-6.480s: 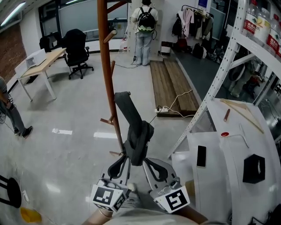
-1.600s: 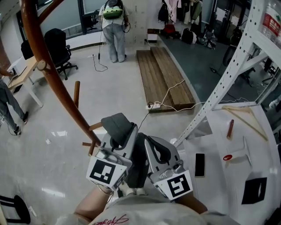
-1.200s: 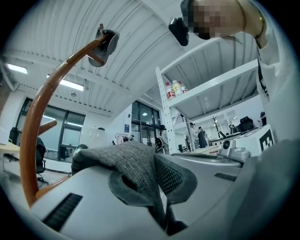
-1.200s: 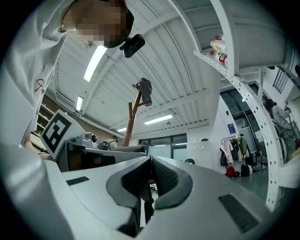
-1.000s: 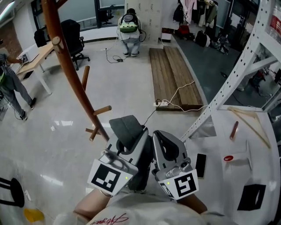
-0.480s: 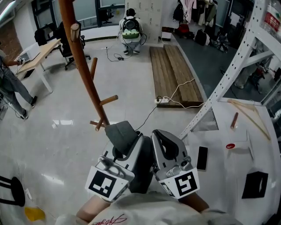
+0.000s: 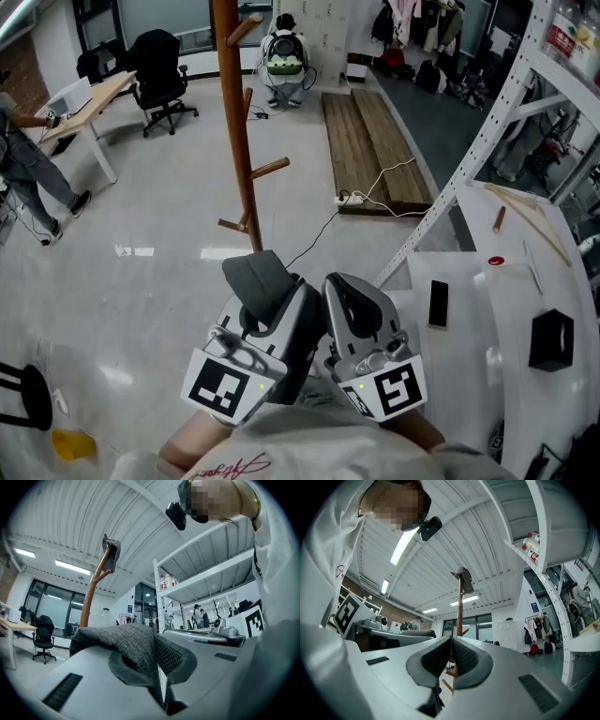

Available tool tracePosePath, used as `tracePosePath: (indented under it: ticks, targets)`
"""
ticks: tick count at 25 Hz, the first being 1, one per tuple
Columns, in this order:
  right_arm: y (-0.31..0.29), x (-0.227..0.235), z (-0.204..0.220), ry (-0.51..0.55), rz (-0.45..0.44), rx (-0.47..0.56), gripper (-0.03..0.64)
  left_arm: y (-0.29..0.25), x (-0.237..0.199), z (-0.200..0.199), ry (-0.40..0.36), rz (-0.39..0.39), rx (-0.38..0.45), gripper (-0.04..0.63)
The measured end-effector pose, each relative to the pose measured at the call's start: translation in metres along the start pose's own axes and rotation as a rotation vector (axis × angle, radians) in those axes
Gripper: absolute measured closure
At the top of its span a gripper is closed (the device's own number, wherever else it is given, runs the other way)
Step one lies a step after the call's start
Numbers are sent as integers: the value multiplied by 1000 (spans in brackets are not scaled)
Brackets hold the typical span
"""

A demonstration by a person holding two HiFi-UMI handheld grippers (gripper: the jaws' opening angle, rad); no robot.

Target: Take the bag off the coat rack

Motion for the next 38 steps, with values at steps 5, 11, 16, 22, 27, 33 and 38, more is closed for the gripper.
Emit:
tracePosePath:
  ticks: [5, 11, 16, 22, 27, 33, 38]
  targets:
    - [21, -48, -14, 0, -7, 0, 597, 54, 7, -3, 0, -27, -9, 561]
    - [48, -93, -24, -17, -7, -14, 597, 105, 23, -3, 1, -34, -11, 561]
    - [60, -117, -35, -17, -8, -22, 597, 129, 35, -9, 22, -35, -27, 561]
    - [72, -130, -41, -21, -22, -26, 597, 142, 51, -16, 35, -31, 42, 561]
    - [81, -137, -44, -26, -41, -29, 597, 152, 62, -10, 37, -44, 19, 561]
    - [91, -133, -49, -34, -47, -26, 597, 151, 74, -10, 37, -48, 14, 561]
    - [94, -131, -52, -31, -66, -13, 598, 149, 80, -15, 27, -64, 30, 561]
Point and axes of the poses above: the fingertips, and each gripper's own axes: y backward along the fingers, x to its right, z out of its underside, the point moved 10 cm from there along y, backward along the fingers, and after that the axes turned 5 degrees about y, right-handed, at the moved point
